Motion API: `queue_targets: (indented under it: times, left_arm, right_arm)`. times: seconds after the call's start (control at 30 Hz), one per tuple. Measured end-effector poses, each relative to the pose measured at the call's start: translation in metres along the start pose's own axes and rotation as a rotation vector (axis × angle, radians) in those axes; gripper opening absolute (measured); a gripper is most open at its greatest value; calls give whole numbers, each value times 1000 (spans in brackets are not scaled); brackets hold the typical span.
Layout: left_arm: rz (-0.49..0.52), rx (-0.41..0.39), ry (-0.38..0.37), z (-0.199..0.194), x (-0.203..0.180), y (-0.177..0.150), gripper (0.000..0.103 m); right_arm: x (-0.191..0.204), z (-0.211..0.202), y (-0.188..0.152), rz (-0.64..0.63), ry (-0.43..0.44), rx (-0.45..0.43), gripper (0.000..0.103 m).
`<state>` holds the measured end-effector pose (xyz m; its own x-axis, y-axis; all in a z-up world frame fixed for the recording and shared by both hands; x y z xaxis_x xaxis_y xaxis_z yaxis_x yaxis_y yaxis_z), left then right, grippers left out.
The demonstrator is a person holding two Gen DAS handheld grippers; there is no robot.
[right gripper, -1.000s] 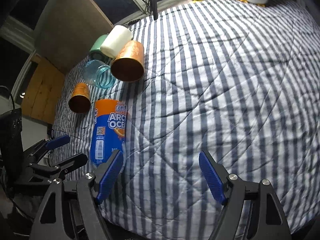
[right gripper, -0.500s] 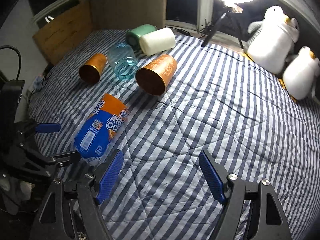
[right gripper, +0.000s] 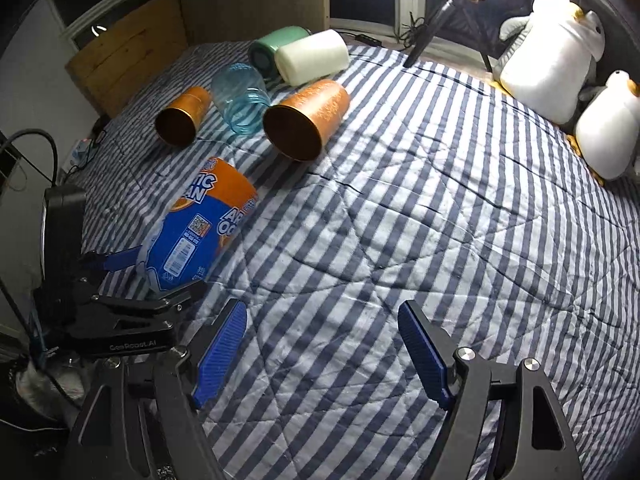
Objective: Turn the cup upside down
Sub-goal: 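Lift the blue bottle off the bedspread with the left gripper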
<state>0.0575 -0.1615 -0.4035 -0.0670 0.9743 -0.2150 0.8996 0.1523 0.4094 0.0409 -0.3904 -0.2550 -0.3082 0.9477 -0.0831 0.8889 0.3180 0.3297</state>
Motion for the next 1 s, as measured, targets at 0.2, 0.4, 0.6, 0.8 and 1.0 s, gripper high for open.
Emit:
queue_targets:
  times: [0.2, 0.4, 0.6, 0.8, 1.0]
  left_arm:
    - [2, -55, 22, 0, -3, 5, 96]
    - [39, -63, 23, -14, -1, 12, 80]
    - [85, -39, 4, -15, 0, 15, 73]
    - [63, 1, -45, 2, 7, 16, 83]
    - [94, -8, -55, 5, 2, 19, 72]
  right_arm:
    - [-1, 4, 1, 4, 17, 2, 75]
    - [-1, 6, 2, 7, 32, -4, 75]
    - [-3, 8, 4, 24, 47, -10, 75]
    - [-6, 9, 3, 41, 61, -6, 75]
    - [-11, 11, 2, 59, 60, 3, 75]
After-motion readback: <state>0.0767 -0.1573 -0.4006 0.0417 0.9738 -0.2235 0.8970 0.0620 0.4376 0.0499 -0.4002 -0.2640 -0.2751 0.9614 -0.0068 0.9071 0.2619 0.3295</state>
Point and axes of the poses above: each gripper's, at about its wrist camera, not at the fingertips, and z roughly the way its jaws point, x to its left, y to its top, the point moved 1 cm from there along z, roughly the way its jaws point, and after that the axes turned 7 degrees about -y, right-handed, at the moved point
